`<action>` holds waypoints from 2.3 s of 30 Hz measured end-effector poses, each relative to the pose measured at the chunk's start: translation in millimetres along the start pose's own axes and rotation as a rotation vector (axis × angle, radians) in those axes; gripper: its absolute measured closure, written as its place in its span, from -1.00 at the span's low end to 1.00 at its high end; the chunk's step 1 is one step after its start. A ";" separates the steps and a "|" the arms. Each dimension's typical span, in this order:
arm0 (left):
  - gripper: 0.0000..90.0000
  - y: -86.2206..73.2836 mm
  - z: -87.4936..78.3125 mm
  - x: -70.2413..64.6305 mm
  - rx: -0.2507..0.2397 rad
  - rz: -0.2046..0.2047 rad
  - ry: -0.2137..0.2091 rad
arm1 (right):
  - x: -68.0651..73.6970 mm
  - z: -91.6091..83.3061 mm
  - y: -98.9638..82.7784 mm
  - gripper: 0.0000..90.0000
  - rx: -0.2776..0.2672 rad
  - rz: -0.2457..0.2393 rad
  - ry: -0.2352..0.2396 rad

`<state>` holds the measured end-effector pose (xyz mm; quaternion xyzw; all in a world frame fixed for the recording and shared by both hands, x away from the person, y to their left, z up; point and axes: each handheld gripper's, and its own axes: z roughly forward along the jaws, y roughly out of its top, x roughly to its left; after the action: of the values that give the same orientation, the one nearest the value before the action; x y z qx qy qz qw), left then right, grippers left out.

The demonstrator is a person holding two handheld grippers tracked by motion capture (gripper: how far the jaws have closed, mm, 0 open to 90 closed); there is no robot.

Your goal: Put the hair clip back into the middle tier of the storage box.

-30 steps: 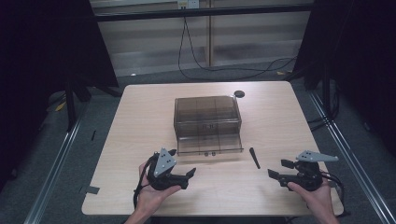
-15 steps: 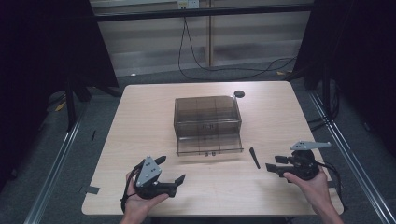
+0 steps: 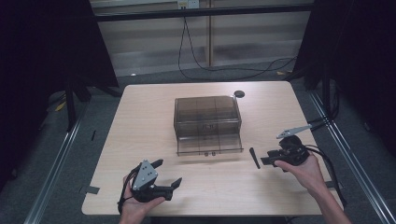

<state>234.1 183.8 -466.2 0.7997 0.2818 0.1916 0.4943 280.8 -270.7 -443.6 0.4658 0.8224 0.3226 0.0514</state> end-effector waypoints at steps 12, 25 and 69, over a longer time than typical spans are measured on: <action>-0.78 -1.3 2.6 3.3 0.006 -0.025 -0.009 | -8.5 22.0 34.5 0.34 0.198 -0.017 -0.005; -0.78 -0.9 3.2 2.8 0.011 -0.015 -0.004 | -12.5 46.2 56.8 0.43 0.334 -0.014 -0.018; -0.78 -0.8 3.0 4.1 0.019 -0.014 -0.004 | -13.7 86.8 78.0 0.67 0.492 0.007 -0.057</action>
<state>238.8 184.6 -468.1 0.8028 0.2883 0.1840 0.4885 379.1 -211.8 -469.7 0.4762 0.8727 0.0997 -0.0415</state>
